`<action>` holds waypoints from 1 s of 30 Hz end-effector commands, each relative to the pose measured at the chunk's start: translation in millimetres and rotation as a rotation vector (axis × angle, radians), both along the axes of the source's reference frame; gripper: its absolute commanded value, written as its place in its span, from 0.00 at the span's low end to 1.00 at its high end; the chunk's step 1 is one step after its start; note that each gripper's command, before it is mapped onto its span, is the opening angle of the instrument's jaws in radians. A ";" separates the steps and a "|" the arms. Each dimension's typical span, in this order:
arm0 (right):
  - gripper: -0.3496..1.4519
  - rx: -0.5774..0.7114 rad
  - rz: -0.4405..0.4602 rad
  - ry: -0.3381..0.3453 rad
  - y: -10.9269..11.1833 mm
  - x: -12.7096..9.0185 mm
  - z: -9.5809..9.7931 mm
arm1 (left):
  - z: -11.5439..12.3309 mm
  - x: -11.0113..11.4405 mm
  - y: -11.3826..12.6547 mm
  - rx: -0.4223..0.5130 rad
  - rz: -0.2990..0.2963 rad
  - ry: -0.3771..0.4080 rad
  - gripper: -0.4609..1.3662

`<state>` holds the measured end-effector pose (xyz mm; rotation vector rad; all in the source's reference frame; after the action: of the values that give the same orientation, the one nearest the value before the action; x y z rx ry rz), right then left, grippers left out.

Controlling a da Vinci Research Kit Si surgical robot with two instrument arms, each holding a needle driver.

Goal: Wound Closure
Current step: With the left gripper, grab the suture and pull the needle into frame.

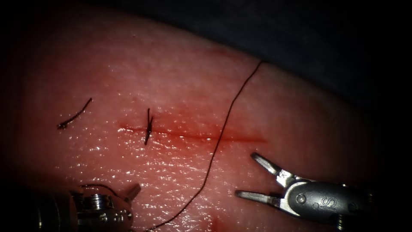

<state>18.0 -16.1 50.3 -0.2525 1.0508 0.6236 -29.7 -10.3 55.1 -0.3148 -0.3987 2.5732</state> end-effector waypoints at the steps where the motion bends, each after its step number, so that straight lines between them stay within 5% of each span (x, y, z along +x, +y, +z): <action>1: 0.59 -0.001 0.001 0.000 0.0 0.0 0.1 | 0.0 -0.1 -0.2 0.008 -0.017 0.000 0.17; 3: 0.59 -0.001 0.001 0.000 0.0 0.0 0.1 | 0.1 -0.3 -0.3 0.008 -0.025 0.003 0.06; 13: 0.59 -0.001 0.001 0.001 -0.1 0.0 0.1 | 1.2 -0.6 1.6 0.033 -0.119 0.003 0.06; 20: 0.58 0.002 0.002 0.004 -0.1 -0.2 0.1 | 0.0 -1.6 6.6 0.058 -0.199 -0.071 0.06; 30: 0.58 0.003 0.006 0.008 -0.3 -0.2 0.2 | -2.1 -5.6 16.9 0.006 -0.293 -0.187 0.06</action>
<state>17.8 -16.5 50.6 -0.2484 1.0587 0.6350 -35.9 8.2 52.9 -0.5865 -0.3824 2.2558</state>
